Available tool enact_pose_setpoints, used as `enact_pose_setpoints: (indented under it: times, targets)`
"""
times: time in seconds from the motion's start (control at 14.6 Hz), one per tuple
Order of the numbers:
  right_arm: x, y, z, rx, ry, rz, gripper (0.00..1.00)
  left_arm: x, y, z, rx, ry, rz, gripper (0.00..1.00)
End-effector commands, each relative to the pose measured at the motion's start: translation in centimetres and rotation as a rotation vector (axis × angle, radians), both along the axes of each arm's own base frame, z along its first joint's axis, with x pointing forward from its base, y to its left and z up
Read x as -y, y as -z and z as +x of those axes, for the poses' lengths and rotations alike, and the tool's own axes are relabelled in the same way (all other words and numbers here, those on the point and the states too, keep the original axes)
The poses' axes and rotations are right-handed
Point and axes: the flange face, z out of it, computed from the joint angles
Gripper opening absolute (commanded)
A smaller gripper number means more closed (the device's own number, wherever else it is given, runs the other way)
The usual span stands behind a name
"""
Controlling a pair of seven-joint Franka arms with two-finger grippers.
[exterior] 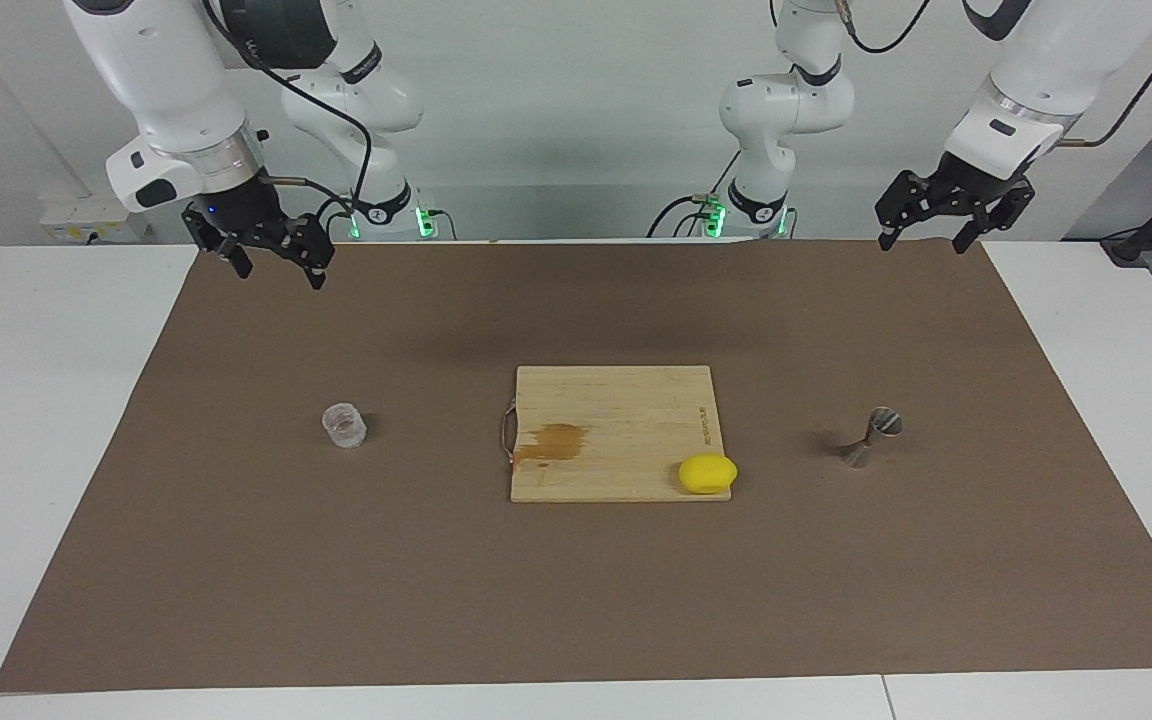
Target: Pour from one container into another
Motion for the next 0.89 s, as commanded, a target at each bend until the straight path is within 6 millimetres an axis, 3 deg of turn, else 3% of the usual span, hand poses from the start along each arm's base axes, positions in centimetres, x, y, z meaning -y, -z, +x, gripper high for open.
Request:
enact_pose_setpoints:
  times: [0.0, 0.82]
  targets:
    - [0.4, 0.0, -0.6, 0.007, -0.004, -0.005, 1.00, -0.2, -0.2, 0.2, 0.000, 0.006, -0.014, 1.00]
    - [0.4, 0.0, -0.8, -0.007, -0.013, -0.006, 1.00, 1.8, 1.8, -0.2, 0.000, 0.035, -0.010, 1.00]
